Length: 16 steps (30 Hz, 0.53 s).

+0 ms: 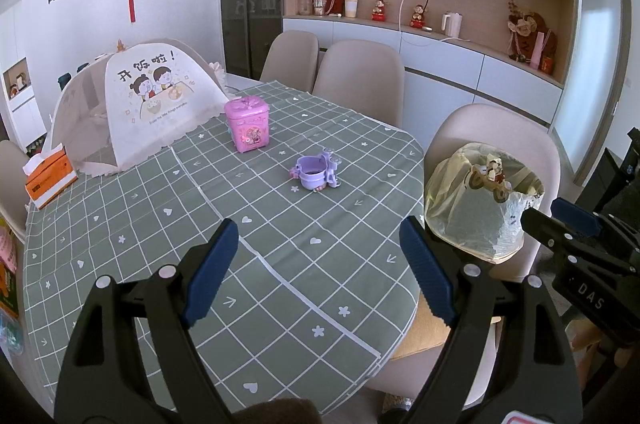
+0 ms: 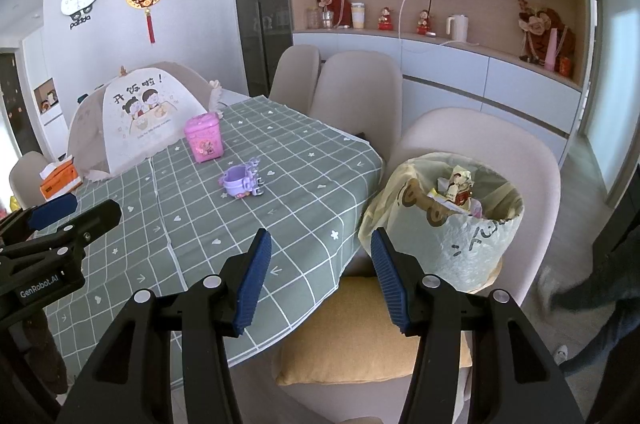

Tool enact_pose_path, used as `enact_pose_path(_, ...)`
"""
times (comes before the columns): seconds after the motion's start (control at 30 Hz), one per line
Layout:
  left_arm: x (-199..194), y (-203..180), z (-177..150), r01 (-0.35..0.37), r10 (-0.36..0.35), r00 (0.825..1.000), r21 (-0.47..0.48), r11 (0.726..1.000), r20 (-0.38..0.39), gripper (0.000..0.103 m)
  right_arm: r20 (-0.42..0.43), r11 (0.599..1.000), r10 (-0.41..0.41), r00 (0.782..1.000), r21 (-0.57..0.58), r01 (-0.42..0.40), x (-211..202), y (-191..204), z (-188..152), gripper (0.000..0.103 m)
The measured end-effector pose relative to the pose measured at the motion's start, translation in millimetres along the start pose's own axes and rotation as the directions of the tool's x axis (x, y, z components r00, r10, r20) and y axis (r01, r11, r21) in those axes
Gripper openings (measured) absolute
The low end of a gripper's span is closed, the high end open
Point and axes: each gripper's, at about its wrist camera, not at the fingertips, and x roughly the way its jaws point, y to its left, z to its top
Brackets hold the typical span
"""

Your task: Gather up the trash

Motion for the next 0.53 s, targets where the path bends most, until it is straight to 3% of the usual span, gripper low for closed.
enact_pose_path(0.53, 10, 13, -1, -0.031, 0.030, 0.999, -0.033, 0.999, -0.043, 0.079, -0.046, 1.000, 0.028, 0.999, 0.004, -0.027, 20, 3, 0, 0.049)
